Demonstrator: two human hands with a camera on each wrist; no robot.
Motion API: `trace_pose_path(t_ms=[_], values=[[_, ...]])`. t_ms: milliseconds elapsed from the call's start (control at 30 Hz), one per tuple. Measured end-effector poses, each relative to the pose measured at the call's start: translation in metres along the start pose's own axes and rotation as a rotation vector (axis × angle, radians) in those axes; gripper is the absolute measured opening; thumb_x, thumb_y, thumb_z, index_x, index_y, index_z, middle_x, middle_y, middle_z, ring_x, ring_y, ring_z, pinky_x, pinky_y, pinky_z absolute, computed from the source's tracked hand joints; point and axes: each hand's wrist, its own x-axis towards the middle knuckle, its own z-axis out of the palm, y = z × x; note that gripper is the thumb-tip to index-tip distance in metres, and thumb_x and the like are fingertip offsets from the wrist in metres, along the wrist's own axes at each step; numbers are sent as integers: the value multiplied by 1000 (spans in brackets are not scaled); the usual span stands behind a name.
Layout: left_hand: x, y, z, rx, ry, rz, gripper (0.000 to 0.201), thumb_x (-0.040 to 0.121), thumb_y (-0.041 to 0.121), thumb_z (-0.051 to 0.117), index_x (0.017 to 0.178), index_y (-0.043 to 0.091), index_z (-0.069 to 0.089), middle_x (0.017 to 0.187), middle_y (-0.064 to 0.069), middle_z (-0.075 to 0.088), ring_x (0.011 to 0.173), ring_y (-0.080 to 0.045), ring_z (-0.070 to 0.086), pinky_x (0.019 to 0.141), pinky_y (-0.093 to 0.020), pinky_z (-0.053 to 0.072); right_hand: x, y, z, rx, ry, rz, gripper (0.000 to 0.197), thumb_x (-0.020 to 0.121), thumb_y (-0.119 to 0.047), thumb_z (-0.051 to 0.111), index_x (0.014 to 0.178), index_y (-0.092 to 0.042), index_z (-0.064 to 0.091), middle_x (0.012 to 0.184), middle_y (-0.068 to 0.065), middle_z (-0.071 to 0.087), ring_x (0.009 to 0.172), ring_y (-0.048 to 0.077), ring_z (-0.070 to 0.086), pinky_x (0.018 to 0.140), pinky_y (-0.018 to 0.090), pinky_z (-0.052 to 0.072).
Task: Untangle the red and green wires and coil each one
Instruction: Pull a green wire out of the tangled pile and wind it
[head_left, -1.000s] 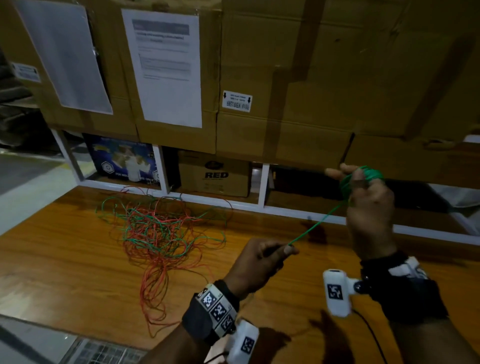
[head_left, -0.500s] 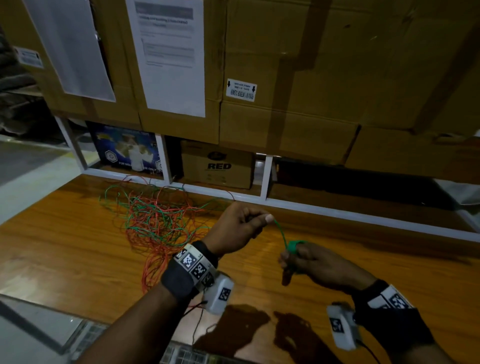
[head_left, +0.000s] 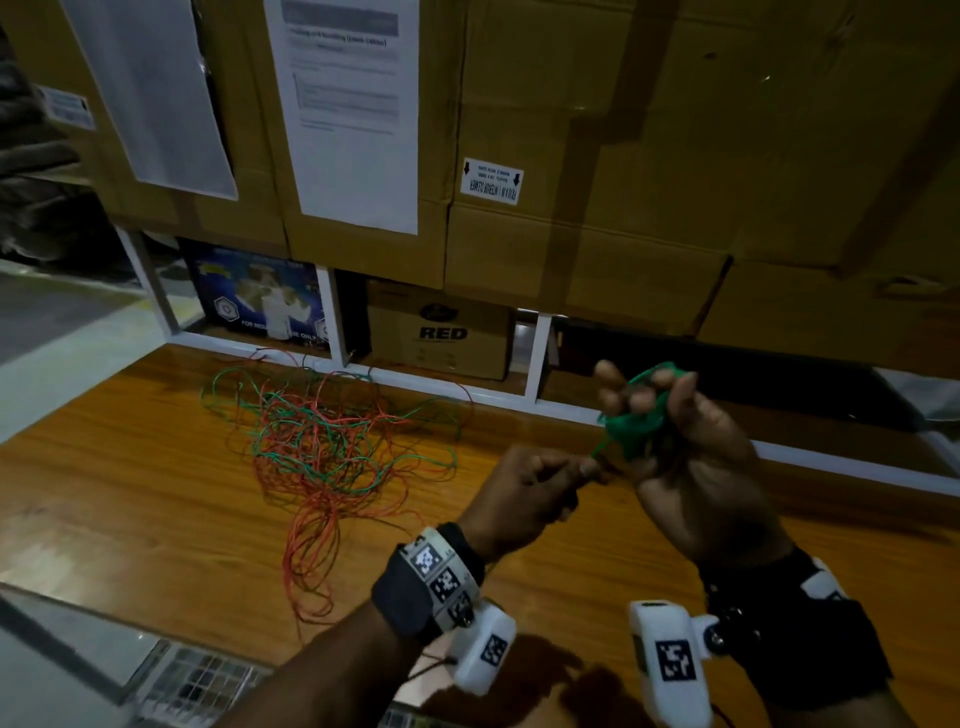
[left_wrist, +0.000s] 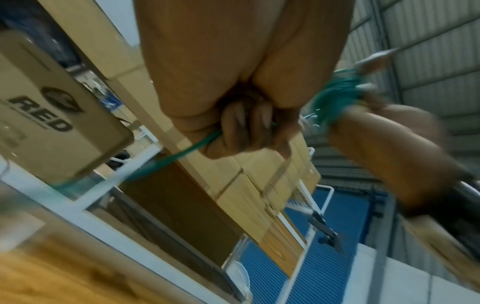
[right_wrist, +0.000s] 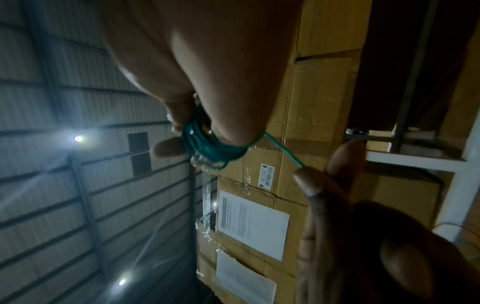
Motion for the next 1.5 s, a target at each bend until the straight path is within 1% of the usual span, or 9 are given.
trace_pose_path(t_ms=[100, 200, 367, 600, 767, 967, 1200, 1333, 1500], values=[[-7, -9, 11, 78, 19, 34, 31, 106, 29, 56, 112, 6, 76, 54, 11, 52, 48, -4, 44, 50, -26, 36, 15, -7, -6, 8, 213, -178, 20, 102, -31, 45, 101, -15, 57, 99, 3, 73, 119, 19, 67, 91, 27, 58], [-23, -8, 21, 281, -27, 62, 31, 105, 37, 55, 122, 18, 73, 63, 10, 58, 53, -7, 51, 51, -34, 42, 24, -4, -30, -707, 327, -412, 25, 110, -28, 42, 97, -19, 62, 100, -2, 74, 117, 8, 65, 98, 22, 50], [-23, 7, 6, 539, 81, 147, 25, 104, 34, 58, 114, 22, 77, 69, 10, 67, 54, -6, 53, 49, -26, 39, 6, 16, -69, -1764, -32, -250, 27, 105, -31, 46, 78, -34, 46, 71, -13, 49, 67, 3, 56, 56, 14, 30], [-12, 11, -31, 561, 14, 136, 24, 100, 41, 63, 104, 23, 78, 70, 6, 71, 61, -9, 65, 56, -41, 55, -23, 17, -60, -1324, -388, 275, 38, 103, -42, 39, 86, -25, 69, 90, -17, 67, 90, 4, 65, 82, 21, 48], [5, 11, -38, 285, 39, 131, 16, 95, 24, 72, 97, 10, 80, 69, 4, 71, 57, -14, 61, 53, -31, 47, -29, 24, -49, -944, -375, 417, 49, 94, -58, 61, 102, -11, 67, 98, 10, 75, 118, 21, 66, 105, 47, 48], [-1, 10, -6, -280, 72, 71, 26, 103, 10, 55, 87, 12, 77, 59, -1, 65, 45, -6, 57, 47, -18, 44, -26, 34, -28, -414, -289, 196, 34, 100, -46, 56, 104, -13, 67, 92, 16, 67, 100, 37, 61, 94, 41, 52], [-25, -20, 16, -156, 104, -55, 25, 103, 21, 59, 109, 5, 77, 57, -2, 55, 46, -11, 41, 48, -23, 34, -6, 5, -9, -5, 127, -85, 22, 96, -31, 45, 97, -14, 59, 93, 4, 74, 116, 21, 68, 94, 30, 57], [-34, -25, 13, 31, 21, -80, 28, 104, 27, 59, 111, 7, 77, 55, 10, 57, 49, -5, 47, 54, -23, 39, 14, 0, -33, -333, 331, -286, 20, 107, -31, 41, 105, -19, 56, 108, 3, 75, 123, 17, 64, 105, 35, 51], [-29, -16, -8, 329, 1, -3, 28, 104, 35, 60, 111, 15, 78, 64, 3, 61, 52, -4, 47, 51, -26, 37, 23, 20, -77, -1404, 426, -458, 31, 110, -32, 41, 90, -26, 63, 92, -1, 67, 85, 9, 63, 77, 32, 48]])
